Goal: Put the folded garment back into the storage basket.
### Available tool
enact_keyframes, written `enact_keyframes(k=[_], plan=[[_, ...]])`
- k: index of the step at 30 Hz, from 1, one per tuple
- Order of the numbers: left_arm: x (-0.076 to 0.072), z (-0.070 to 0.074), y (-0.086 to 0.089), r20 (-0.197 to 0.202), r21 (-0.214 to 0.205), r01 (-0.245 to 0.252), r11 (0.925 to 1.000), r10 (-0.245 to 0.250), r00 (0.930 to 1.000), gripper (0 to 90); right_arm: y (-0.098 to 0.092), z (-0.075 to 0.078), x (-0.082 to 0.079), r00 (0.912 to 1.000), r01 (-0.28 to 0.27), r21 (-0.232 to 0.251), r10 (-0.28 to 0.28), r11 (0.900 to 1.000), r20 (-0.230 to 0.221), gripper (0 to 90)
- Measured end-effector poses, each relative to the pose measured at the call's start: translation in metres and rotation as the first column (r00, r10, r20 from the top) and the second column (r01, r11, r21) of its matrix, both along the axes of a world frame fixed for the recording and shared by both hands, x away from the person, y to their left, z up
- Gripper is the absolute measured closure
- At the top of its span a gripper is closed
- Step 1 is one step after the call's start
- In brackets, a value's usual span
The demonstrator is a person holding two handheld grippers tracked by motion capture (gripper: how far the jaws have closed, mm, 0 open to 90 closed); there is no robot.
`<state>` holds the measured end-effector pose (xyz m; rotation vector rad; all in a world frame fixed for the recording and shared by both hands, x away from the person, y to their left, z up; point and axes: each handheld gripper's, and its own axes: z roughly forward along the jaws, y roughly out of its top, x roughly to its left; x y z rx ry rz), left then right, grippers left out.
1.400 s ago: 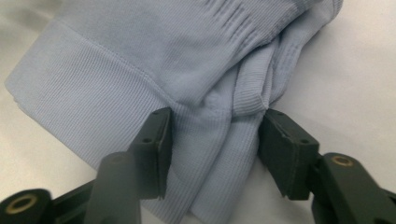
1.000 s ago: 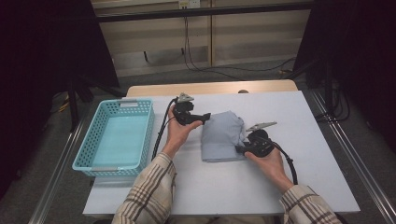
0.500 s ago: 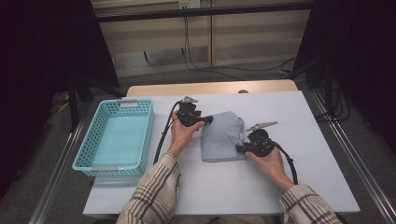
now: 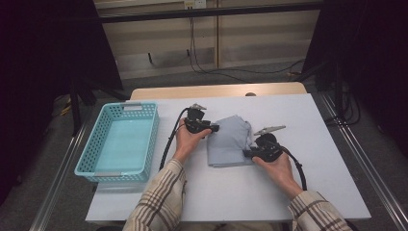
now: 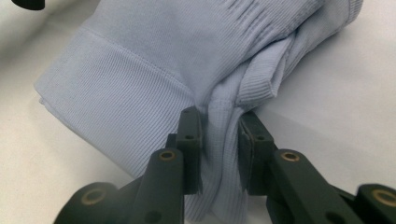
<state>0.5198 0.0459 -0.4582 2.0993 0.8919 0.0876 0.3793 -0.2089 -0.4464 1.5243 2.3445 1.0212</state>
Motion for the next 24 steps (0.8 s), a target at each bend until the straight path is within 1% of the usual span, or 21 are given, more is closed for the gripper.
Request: enact_keyframes(k=[3,4,5,6,7,8,9,10,11,12,13,14,15,16,17,18,20,21,22,23,24], plan=[[0.0,-0.003,0.001,-0.011,-0.016,-0.012,0.9998,0.012,0.9999,48.7,0.0,0.0,0.0,1.0,-0.001,0.003,0.001,1.0,-0.004,73.8],[-0.001,-0.003,0.0,-0.004,-0.016,-0.013,0.9998,0.013,0.9999,49.1,0.0,0.0,0.0,1.0,-0.002,0.003,0.002,1.0,-0.004,73.8],[-0.002,-0.002,-0.001,-0.005,-0.016,-0.006,0.9999,0.005,1.0,51.5,0.0,0.0,0.0,1.0,0.0,0.003,0.0,1.0,-0.004,73.8],[-0.003,-0.002,-0.003,-0.005,-0.039,-0.005,0.9992,0.005,1.0,56.6,0.0,0.0,0.0,1.0,0.003,0.0,-0.003,1.0,-0.001,73.9],[-0.005,-0.002,-0.004,-0.016,-0.045,-0.011,0.9989,0.01,0.9998,62.3,0.0,0.0,0.0,1.0,-0.002,0.0,0.002,1.0,0.005,73.9],[-0.006,-0.001,-0.005,-0.007,-0.039,-0.007,0.9992,0.007,1.0,64.8,0.0,0.0,0.0,1.0,-0.002,0.0,0.002,1.0,0.002,74.1],[-0.007,-0.001,-0.006,-0.014,-0.035,-0.01,0.9993,0.009,0.9999,66.5,0.0,0.0,0.0,1.0,-0.002,0.0,0.002,1.0,0.002,74.3],[-0.008,-0.001,-0.006,0.014,-0.025,-0.003,0.9997,0.003,0.9999,67.5,0.001,0.0,0.0,1.0,0.001,0.0,-0.001,1.0,0.002,74.7],[-0.01,-0.002,-0.007,0.023,-0.04,-0.02,0.999,0.021,0.9995,69.4,0.001,0.0,0.0,1.0,-0.001,0.0,0.001,1.0,0.004,75.0],[-0.008,-0.002,-0.004,0.047,-0.015,0.019,0.9997,-0.018,0.9987,70.9,0.001,0.001,-0.001,1.0,0.004,-0.001,-0.004,1.0,-0.002,75.4],[-0.009,-0.002,-0.003,0.047,-0.024,0.008,0.9997,-0.007,0.9989,72.7,0.002,0.001,-0.001,0.9999,0.012,0.001,-0.012,0.9999,0.0,76.0],[-0.01,-0.004,-0.004,0.028,-0.058,-0.015,0.9982,0.016,0.9995,74.1,0.003,0.0,-0.002,0.9997,0.018,-0.007,-0.017,0.9998,0.015,76.4],[-0.01,-0.004,-0.004,0.026,-0.077,-0.029,0.9966,0.031,0.9992,74.8,0.004,0.001,-0.002,0.9996,0.013,-0.019,-0.012,0.9997,0.026,77.1],[-0.011,-0.004,-0.004,0.027,-0.081,-0.027,0.9963,0.029,0.9992,75.3,0.005,0.002,-0.002,0.9995,0.013,-0.027,-0.013,0.9996,0.03,77.6],[-0.011,-0.003,-0.004,0.027,-0.072,-0.025,0.9971,0.027,0.9993,75.8,0.005,0.002,-0.003,0.9997,0.02,-0.014,-0.019,0.9997,0.018,78.0],[-0.011,-0.002,-0.004,0.042,-0.051,-0.018,0.9985,0.02,0.9989,76.1,0.004,0.002,-0.002,0.9996,0.025,-0.004,-0.025,0.9997,0.014,78.4],[-0.01,0.001,-0.005,0.063,-0.028,-0.001,0.9996,0.003,0.998,76.4,0.004,0.002,-0.002,0.9994,0.024,-0.004,-0.024,0.9997,0.023,79.1],[-0.01,0.002,-0.005,0.069,-0.023,0.002,0.9997,-0.001,0.9976,76.5,0.004,0.002,-0.002,0.9985,0.019,-0.005,-0.019,0.9998,0.052,79.4],[-0.012,0.002,-0.008,0.067,-0.056,-0.028,0.998,0.031,0.9973,76.5,0.004,0.003,-0.002,0.9972,0.023,-0.007,-0.022,0.9997,0.072,79.6],[-0.011,0.004,-0.005,0.073,-0.021,0.002,0.9998,0.0,0.9973,76.5,0.004,0.003,-0.002,0.9972,0.023,-0.007,-0.022,0.9997,0.072,79.6],[-0.012,0.003,-0.007,0.065,-0.062,-0.021,0.9979,0.025,0.9976,76.5,0.004,0.004,-0.002,0.9969,0.02,-0.005,-0.019,0.9998,0.077,79.8]])
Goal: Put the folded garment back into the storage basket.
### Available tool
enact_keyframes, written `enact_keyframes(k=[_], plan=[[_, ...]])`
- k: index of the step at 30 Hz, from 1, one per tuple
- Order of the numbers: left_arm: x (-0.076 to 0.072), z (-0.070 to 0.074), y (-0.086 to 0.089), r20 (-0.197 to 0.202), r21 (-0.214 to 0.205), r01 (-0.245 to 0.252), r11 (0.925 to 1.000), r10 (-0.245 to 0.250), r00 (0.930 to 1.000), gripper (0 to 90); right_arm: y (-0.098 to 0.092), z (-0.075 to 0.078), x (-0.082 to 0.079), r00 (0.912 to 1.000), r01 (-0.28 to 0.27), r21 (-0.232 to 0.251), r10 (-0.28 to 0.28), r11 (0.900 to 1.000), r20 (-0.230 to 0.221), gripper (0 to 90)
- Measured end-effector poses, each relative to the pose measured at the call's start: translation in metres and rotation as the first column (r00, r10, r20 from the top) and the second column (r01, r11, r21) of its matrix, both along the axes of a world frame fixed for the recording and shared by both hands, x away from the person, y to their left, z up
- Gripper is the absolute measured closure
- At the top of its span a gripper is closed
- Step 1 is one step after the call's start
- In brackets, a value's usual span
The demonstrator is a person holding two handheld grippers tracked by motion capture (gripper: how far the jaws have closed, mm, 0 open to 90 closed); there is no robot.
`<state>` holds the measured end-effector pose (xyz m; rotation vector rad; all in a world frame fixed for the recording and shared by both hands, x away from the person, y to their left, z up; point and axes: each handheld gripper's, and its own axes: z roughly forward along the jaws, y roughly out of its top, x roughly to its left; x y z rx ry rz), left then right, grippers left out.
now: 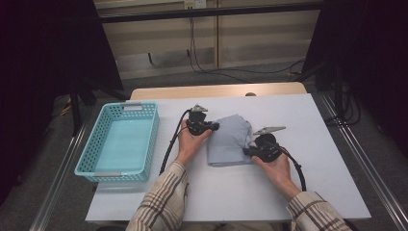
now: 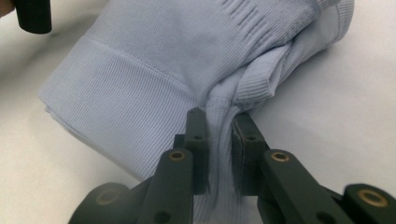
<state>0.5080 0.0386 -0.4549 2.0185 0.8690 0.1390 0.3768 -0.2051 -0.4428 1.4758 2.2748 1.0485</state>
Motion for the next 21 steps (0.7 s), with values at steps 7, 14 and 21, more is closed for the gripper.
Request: enact_keyframes(k=[7,14,21], plan=[[-0.002,0.008,0.001,0.035,0.029,0.014,0.9995,-0.015,0.9993,76.5,-0.001,0.004,-0.003,0.9997,-0.004,0.017,0.003,0.9999,0.023,80.1],[-0.005,0.016,0.003,0.031,-0.034,-0.018,0.9992,0.019,0.9993,76.5,-0.001,0.01,-0.006,0.9991,0.003,0.047,-0.005,0.9989,0.042,80.4],[-0.008,0.022,0.003,0.059,-0.03,-0.021,0.9993,0.023,0.998,76.6,-0.001,0.015,-0.009,0.9982,-0.004,0.055,0.001,0.9985,0.06,80.5]])
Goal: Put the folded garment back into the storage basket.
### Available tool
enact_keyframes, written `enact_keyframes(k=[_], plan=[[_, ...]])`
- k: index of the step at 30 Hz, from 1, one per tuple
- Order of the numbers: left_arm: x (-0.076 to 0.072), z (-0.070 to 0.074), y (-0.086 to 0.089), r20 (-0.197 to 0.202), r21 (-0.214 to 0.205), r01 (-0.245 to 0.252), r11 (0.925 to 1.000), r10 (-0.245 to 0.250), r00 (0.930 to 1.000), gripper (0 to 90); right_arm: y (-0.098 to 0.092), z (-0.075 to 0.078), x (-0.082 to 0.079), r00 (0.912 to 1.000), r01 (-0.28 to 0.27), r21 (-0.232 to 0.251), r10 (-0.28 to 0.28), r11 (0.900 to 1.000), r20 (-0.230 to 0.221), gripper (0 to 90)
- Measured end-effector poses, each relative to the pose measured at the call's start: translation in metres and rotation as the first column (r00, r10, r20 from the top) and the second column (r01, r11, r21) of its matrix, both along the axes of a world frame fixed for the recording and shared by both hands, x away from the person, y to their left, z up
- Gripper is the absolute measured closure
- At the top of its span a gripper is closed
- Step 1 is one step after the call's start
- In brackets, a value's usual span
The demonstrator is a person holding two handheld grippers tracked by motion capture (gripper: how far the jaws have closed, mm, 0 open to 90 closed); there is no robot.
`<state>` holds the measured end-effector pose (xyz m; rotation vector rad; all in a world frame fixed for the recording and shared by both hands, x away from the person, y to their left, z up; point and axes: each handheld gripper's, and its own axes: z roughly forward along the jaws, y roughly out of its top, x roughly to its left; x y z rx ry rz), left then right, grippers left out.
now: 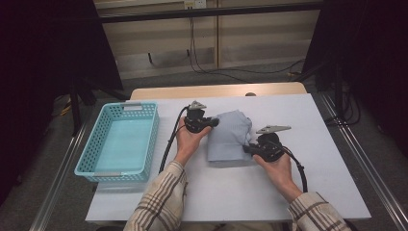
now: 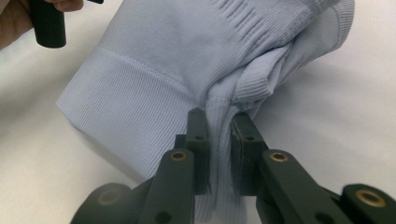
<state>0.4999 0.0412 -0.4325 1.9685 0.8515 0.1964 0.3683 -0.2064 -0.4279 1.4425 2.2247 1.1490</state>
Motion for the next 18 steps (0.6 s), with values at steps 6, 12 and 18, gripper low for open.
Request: enact_keyframes(k=[6,12,18], plan=[[0.0,0.006,0.004,0.016,0.036,0.022,0.9991,-0.022,0.9996,76.6,0.0,0.003,-0.002,0.9998,0.008,0.007,-0.008,0.9999,0.017,80.5],[-0.003,0.011,0.004,0.028,0.013,0.008,0.9999,-0.008,0.9996,76.6,0.002,0.008,-0.004,0.9994,0.006,0.023,-0.007,0.9997,0.034,80.5],[-0.005,0.018,0.008,0.043,0.036,0.021,0.9991,-0.023,0.9988,76.6,0.002,0.013,-0.007,0.999,0.0,0.035,-0.002,0.9994,0.044,80.5]])
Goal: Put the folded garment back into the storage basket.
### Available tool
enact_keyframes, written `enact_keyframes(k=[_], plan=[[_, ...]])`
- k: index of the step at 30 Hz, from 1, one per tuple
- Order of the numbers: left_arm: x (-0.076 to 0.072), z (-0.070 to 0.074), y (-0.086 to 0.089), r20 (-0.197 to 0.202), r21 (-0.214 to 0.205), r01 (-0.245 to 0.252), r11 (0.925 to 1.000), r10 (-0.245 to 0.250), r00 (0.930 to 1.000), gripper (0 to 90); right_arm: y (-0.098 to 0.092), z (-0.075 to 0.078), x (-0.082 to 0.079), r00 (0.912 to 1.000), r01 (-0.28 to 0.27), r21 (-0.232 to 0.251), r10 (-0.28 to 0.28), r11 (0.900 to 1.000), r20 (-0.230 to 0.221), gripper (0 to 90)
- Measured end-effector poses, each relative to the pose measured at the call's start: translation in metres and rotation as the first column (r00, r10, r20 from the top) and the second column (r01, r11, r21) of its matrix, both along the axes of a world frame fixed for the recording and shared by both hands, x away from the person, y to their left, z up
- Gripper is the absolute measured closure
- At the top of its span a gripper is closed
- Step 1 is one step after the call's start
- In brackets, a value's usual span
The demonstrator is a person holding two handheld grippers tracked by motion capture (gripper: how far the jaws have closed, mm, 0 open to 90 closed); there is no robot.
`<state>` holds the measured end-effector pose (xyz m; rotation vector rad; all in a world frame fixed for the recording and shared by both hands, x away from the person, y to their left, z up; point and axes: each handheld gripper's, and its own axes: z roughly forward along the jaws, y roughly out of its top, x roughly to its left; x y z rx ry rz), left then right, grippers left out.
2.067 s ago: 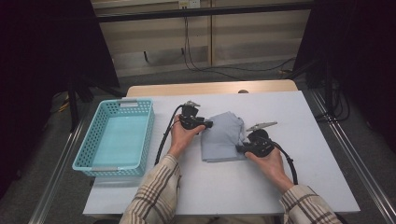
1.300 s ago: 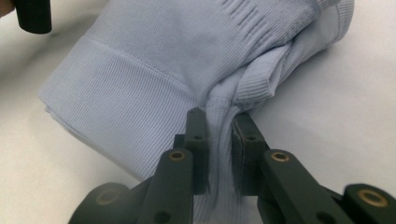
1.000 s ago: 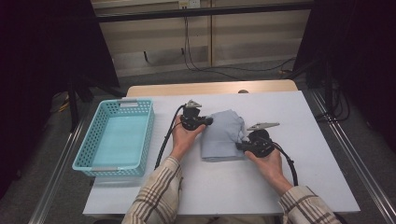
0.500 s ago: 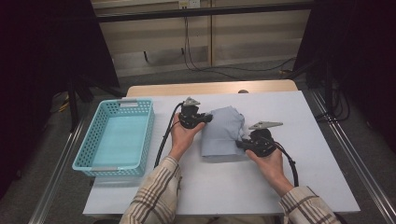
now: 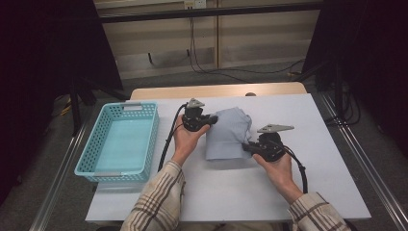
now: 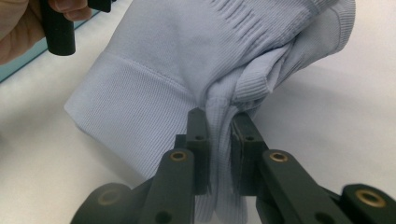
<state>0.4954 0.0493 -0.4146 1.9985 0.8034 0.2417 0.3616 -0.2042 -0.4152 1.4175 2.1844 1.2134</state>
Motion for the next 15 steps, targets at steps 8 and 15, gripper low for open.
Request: enact_keyframes(k=[8,15], plan=[[-0.004,0.005,-0.001,0.004,-0.058,-0.033,0.9978,0.033,0.9995,76.6,0.001,0.005,-0.001,0.9997,-0.001,0.004,0.001,1.0,0.024,80.6],[-0.006,0.013,0.004,0.029,-0.047,-0.023,0.9987,0.024,0.9993,76.5,0.003,0.009,-0.003,0.9992,0.003,0.012,-0.003,0.9999,0.039,80.6]])
